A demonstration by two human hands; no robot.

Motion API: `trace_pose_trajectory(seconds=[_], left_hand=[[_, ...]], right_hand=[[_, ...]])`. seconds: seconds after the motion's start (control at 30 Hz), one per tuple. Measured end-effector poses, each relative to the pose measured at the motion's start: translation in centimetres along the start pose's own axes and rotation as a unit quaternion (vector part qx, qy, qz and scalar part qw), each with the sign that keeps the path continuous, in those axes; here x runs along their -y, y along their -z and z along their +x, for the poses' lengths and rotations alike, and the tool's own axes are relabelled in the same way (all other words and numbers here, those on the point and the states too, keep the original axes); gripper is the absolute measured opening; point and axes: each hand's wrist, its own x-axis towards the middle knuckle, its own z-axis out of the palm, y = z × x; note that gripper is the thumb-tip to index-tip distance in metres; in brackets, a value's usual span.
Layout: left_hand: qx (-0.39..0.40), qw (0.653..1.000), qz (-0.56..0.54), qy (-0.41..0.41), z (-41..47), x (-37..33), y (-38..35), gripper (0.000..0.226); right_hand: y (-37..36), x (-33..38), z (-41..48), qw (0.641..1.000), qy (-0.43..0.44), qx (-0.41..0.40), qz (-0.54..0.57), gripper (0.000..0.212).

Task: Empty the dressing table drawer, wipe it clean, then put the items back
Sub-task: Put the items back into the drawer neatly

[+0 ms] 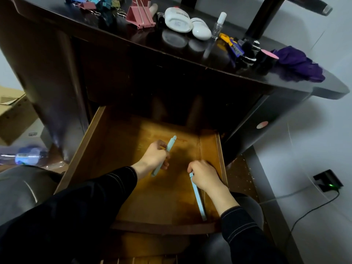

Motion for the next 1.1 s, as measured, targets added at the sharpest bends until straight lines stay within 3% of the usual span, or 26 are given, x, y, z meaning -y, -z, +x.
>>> trace_pose_trajectory(seconds=[0.23,0.43,0.57,0.67,0.83,1.1], left_hand=[[0.009,1.0,0.027,-0.01,0.1,0.2,-0.4,0.031],[0.013,0.999,0.037,-0.029,0.1,0.4,-0.9,0.031],[0.013,0.998,0.043,-0.032,0.1,0.4,-0.9,0.032],[0.012,0.999,0.044,-0.028,0.1,0.4,-0.8,0.031],[0.007,0.999,0.045,-0.022,0.1,0.3,-0.5,0.031],[0.013,0.999,0.048,-0.02,0.2,0.5,-0.7,0.033]], right_hand=[[-0.1,0.0,-0.1,0.986,0.071,0.028,-0.145,0.011],[-0.8,0.1,0.6,0.998,0.045,-0.004,-0.035,0.015],[-1.7,0.5,0.7,0.999,0.033,0.034,0.001,0.036],[-1.9,0.4,0.8,0.997,0.016,0.065,0.023,0.029],[-1.2,0.5,0.9,0.994,-0.008,0.022,0.103,0.027],[-0.8,0.4,0.3,0.998,-0.031,0.026,0.049,0.024]])
